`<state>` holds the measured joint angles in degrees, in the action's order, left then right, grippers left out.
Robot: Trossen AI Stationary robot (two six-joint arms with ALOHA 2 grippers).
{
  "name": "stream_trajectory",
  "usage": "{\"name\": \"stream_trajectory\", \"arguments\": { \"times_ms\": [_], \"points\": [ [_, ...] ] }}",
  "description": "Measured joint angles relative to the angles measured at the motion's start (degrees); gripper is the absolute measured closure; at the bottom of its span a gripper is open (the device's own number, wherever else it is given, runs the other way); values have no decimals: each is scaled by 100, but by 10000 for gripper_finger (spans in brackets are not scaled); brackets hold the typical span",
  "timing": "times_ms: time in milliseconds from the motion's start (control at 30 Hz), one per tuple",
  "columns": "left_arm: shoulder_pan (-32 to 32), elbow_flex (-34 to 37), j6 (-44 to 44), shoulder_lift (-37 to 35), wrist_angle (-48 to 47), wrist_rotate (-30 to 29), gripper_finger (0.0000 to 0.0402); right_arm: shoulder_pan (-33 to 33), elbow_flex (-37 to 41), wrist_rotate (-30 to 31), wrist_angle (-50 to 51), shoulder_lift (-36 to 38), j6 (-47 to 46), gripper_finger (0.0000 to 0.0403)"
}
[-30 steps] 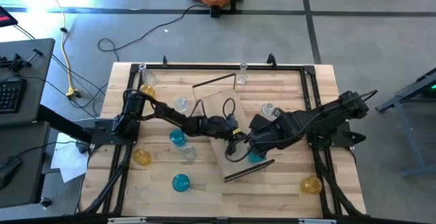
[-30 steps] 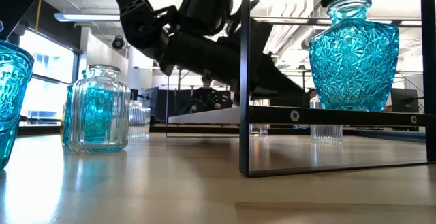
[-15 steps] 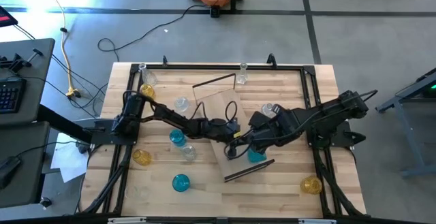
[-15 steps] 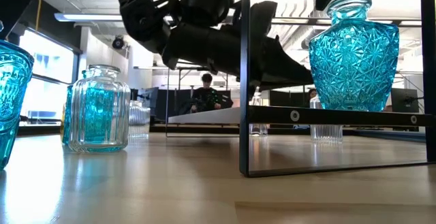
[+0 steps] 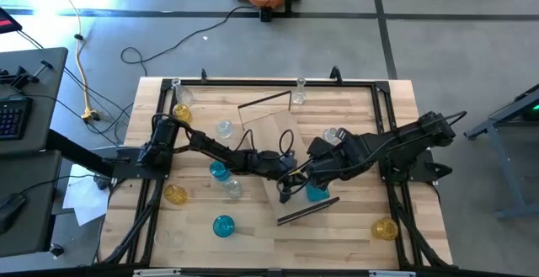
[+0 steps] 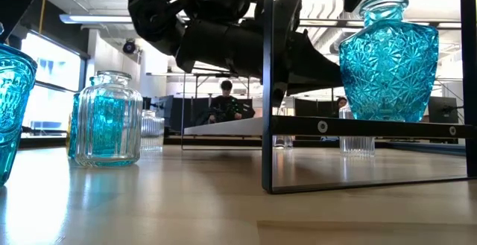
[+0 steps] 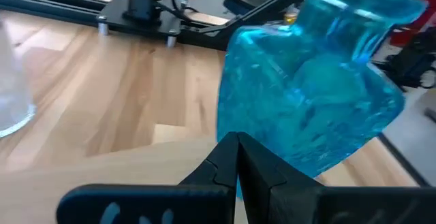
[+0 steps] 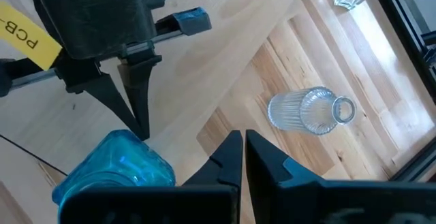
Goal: Sort vases onto shelf
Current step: Put the blue crystal vase on the shelf
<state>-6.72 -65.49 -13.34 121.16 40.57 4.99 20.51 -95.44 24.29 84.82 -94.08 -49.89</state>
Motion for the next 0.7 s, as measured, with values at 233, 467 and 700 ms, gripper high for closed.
{"name": "stream_trajectory", "arguments": {
  "times_ms": [233,467,700],
  "points": [
    [-21,-123,8,-2,-9,81,399,0,0,11,-13,0,0,403],
    [-53,-129,-5,-2,-40,88,399,0,0,9,-13,0,0,403],
    [-96,-129,-38,-2,-45,84,399,0,0,8,-15,0,44,403]
  ]
}}
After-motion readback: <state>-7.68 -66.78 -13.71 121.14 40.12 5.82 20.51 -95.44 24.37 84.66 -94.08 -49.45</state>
